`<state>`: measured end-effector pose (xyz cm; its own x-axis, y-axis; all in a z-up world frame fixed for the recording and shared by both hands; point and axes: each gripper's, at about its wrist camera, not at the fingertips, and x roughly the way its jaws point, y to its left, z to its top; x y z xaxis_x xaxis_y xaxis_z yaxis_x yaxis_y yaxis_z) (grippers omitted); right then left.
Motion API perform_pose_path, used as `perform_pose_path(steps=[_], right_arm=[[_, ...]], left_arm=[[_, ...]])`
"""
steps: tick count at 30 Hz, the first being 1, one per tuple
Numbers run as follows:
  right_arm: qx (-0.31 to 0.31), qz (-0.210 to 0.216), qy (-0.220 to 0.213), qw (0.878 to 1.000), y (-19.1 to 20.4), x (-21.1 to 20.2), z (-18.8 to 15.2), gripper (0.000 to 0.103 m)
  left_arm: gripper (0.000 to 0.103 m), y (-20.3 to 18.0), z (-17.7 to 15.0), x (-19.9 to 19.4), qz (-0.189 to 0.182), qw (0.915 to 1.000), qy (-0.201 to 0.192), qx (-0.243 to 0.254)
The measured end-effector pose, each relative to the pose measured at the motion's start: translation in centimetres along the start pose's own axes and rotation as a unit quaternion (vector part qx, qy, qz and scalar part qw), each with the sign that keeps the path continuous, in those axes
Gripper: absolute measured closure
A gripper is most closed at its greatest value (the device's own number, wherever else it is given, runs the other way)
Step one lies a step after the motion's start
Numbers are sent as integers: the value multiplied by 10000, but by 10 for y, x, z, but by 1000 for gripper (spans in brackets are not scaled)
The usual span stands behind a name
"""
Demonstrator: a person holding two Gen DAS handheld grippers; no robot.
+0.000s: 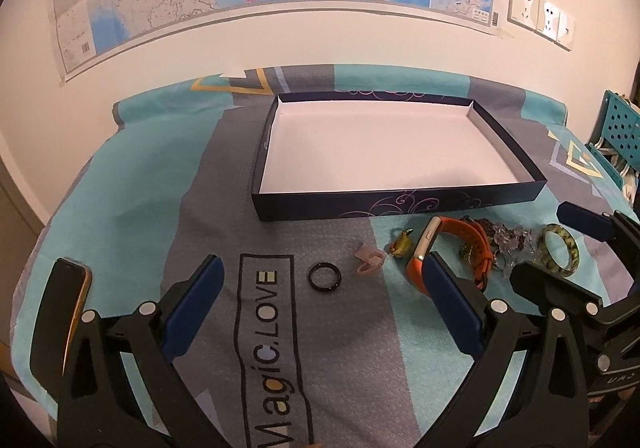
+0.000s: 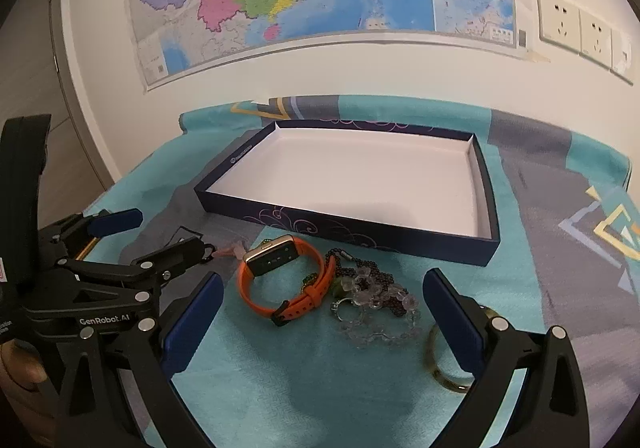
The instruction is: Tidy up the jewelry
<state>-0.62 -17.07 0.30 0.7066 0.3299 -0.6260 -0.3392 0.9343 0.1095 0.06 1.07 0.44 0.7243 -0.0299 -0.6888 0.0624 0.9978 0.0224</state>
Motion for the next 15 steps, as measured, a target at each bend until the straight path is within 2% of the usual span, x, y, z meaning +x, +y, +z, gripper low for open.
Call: perform_pose_path(steps=[15], right_arm=[[-12, 56, 27, 10000, 2, -4, 0, 6]], left_arm=[[6, 2, -3, -1, 37, 10000, -6, -41]])
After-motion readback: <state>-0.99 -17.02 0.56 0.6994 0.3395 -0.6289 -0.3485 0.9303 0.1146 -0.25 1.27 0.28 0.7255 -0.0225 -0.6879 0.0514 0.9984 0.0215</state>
